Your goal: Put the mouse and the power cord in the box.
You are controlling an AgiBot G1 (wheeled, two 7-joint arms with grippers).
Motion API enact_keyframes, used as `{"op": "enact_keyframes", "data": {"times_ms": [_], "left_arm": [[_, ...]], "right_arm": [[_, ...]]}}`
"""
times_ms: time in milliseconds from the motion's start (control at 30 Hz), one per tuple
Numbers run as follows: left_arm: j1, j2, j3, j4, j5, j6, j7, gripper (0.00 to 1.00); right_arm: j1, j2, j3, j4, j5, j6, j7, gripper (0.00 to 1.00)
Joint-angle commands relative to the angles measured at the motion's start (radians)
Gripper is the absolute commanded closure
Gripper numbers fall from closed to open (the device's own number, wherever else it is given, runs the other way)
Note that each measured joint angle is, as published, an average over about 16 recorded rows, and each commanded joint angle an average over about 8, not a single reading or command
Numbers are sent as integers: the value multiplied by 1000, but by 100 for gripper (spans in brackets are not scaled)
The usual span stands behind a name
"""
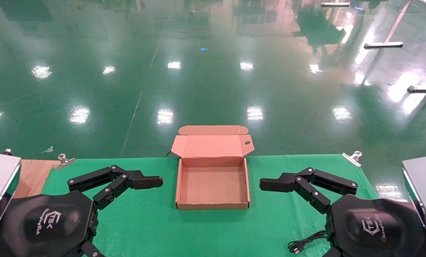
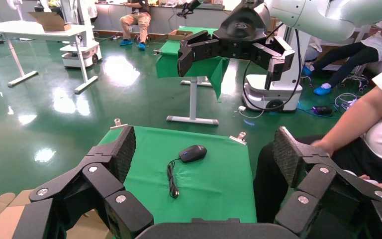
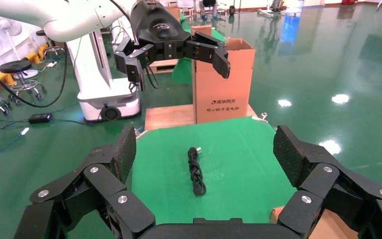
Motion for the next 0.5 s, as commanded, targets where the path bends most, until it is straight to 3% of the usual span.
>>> {"op": "enact_keyframes", "data": {"times_ms": [33, 500], "left_arm": [[0, 0, 0, 0, 0, 0, 0, 0], [0, 0, 0, 0, 0, 0, 0, 0]], "right_arm": [[0, 0, 0, 0, 0, 0, 0, 0], [0, 0, 0, 1, -1, 0, 0, 0]]}}
